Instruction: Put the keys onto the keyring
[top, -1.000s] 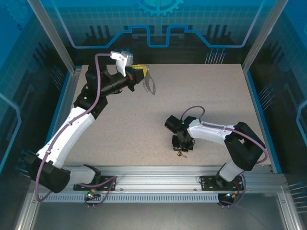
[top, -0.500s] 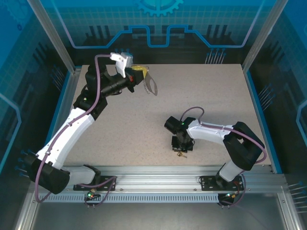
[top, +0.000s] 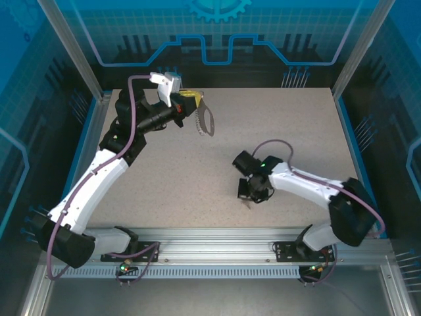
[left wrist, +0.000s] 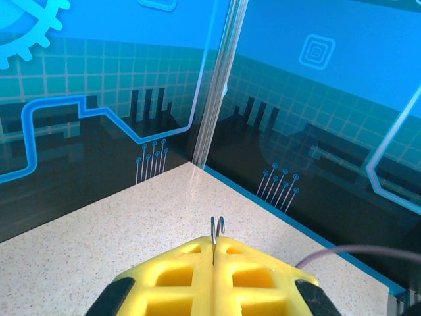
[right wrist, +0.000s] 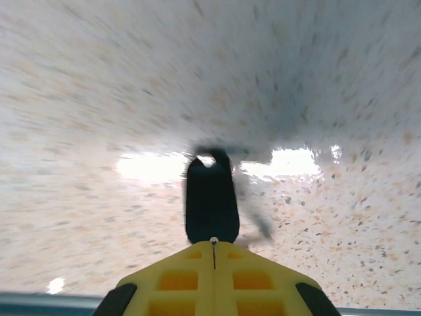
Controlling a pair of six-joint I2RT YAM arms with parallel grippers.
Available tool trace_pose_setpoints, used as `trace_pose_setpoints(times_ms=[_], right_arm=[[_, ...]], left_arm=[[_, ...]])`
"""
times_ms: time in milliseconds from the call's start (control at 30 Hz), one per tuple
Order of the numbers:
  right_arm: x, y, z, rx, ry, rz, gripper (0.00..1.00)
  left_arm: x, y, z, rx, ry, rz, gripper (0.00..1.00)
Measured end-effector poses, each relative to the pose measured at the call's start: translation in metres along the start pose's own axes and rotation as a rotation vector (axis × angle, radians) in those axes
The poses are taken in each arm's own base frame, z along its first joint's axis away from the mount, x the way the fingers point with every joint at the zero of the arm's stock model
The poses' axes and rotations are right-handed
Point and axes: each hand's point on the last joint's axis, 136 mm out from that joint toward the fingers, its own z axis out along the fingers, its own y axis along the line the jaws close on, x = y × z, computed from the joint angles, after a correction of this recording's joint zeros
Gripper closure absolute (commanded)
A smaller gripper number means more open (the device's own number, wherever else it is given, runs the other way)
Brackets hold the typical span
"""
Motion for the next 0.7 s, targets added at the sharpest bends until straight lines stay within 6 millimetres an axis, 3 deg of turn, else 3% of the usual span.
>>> trace_pose_setpoints(times_ms=[167, 367, 567, 700], right_arm=[[-0.057, 0.024, -0.079, -0.287, -0.209, -0.019, 1.0], [-0.113, 0.038, -0.146, -0.564, -0.383, -0.067, 1.0], [-0.15, 0.061, -0.219, -0.821, -0.532, -0.167, 1.0], [-0.158, 0.078, -0.266, -0.967, -0.622, -0.27, 1.0]], left_arm=[[0.0, -0.004, 0.001, 0.009, 0.001, 0.0, 1.0], [-0.006, -0.017, 0.01, 0.045, 0.002, 0.006, 1.0], [-0.006, -0.022, 0.023, 0.068, 0.026, 0.0, 1.0], [-0.006, -0.024, 0.029, 0.082, 0.039, 0.002, 1.0]])
